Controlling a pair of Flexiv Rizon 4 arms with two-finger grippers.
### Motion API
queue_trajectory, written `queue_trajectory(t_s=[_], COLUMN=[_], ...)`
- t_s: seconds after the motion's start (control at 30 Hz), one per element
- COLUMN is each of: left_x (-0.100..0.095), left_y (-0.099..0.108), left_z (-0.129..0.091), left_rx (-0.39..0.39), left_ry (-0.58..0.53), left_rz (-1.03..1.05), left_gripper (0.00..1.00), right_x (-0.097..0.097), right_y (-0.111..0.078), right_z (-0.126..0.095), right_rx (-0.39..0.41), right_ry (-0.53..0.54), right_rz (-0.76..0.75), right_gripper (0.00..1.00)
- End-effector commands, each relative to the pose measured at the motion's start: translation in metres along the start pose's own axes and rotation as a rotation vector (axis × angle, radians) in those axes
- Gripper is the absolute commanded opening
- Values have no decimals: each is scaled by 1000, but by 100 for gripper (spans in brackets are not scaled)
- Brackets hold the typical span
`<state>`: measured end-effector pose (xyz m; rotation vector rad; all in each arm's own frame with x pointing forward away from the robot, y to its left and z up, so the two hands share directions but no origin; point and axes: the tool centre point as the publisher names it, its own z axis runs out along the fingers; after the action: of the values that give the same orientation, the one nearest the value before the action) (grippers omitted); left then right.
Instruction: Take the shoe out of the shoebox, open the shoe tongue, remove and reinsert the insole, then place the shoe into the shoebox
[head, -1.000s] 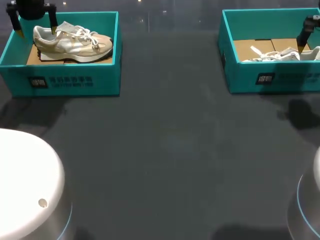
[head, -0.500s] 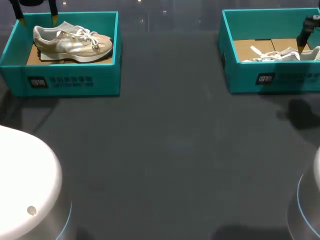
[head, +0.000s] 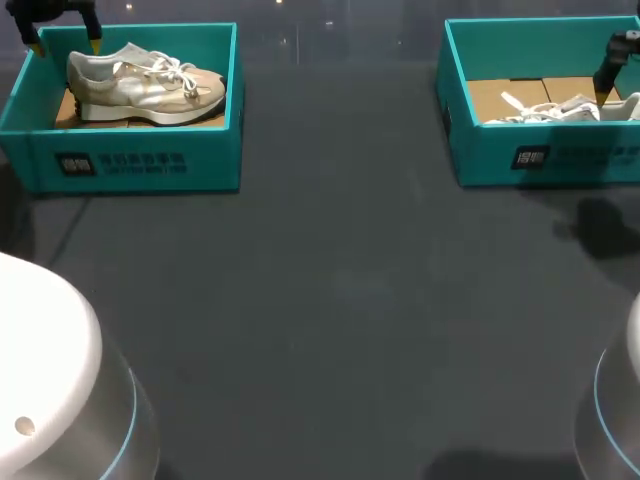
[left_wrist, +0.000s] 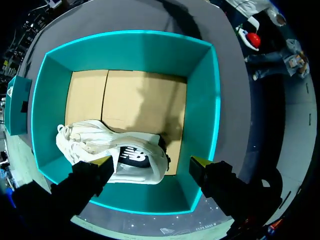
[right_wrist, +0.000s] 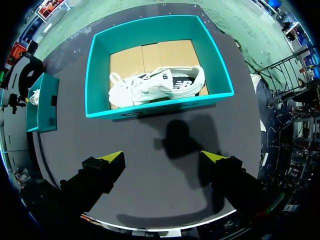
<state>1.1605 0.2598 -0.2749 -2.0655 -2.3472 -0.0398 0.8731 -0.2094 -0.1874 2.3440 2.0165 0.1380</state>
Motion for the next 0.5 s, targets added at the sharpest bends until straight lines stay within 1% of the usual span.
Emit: queue_trajectory(t_s=[0.03, 0.33, 0.5], left_x=[-2, 6, 10], left_y=[17, 28, 29], left_z=[14, 34, 46], left_rx=[12, 33, 43], left_ry=[6, 9, 13], left_rz=[-16, -30, -33], left_gripper=[100, 100, 100], right_x=[0, 0, 0], right_y=[0, 0, 0], right_z=[0, 0, 0], right_rx=[-1, -1, -1], right_ry=[-1, -1, -1], right_rz=[1, 1, 1], right_gripper=[100, 100, 100])
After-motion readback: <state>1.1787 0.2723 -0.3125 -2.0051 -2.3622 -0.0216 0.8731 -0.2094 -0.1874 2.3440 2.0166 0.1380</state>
